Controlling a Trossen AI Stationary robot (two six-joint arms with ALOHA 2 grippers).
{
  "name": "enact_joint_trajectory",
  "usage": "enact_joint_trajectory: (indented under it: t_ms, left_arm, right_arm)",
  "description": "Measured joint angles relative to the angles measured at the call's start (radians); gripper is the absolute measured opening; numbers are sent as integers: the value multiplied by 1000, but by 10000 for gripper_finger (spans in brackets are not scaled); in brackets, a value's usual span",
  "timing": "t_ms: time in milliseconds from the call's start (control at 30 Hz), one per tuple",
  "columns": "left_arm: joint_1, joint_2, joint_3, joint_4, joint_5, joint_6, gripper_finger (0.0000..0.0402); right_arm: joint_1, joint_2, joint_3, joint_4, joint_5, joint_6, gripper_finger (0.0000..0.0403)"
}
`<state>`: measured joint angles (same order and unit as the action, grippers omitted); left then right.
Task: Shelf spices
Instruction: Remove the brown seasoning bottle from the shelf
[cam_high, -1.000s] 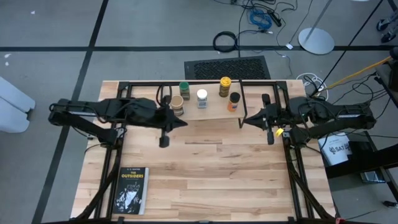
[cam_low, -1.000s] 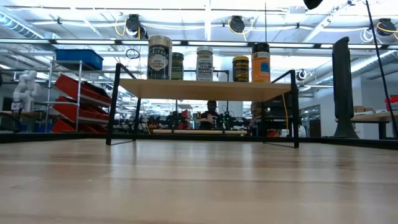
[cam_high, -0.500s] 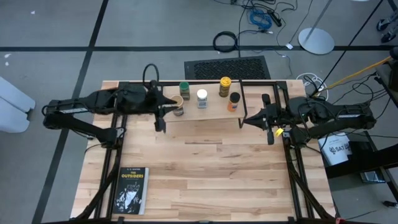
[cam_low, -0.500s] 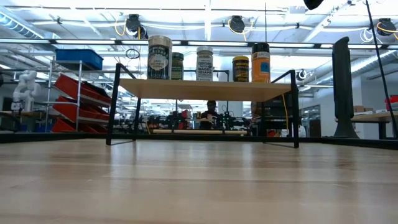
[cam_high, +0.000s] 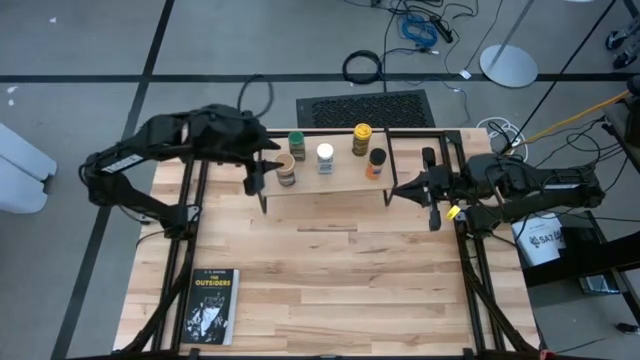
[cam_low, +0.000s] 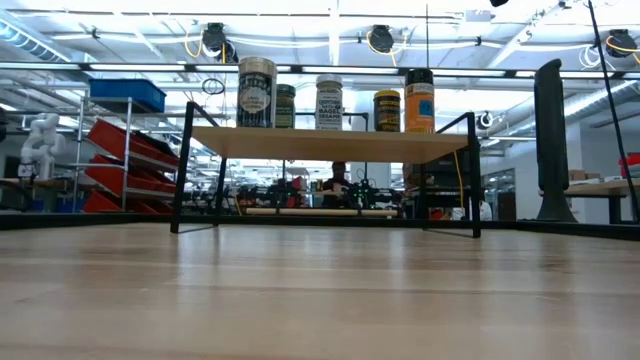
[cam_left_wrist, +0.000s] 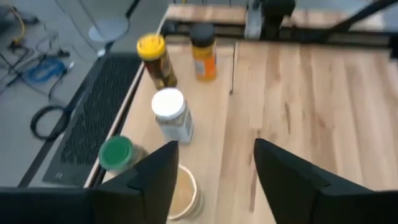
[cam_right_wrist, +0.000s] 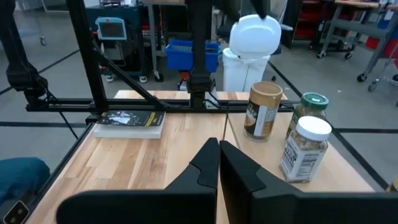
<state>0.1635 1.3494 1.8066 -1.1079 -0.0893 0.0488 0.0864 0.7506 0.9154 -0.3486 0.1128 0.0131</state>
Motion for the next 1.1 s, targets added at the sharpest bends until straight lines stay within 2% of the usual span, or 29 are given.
enact_joint_trajectory:
  t_ms: [200, 300, 600, 800, 1100]
  left_arm:
    - [1, 82, 6, -103, -30, -12, 268]
    - [0, 126, 6, -148, -86, -17, 281]
    - [-7, 177, 6, -131, -104, -37, 342]
    - [18, 177, 6, -132, -108, 40, 389]
    - [85, 180, 6, -175, -53, 70, 400]
  right_arm:
    - [0, 0, 0, -3, 0, 0, 0]
    - [0, 0, 0, -5, -7, 1, 0]
    - [0, 0, 0, -81, -10, 52, 0]
    - [1, 0, 0, -98, -10, 55, 0]
    - [1, 0, 0, -97, -37, 72, 0]
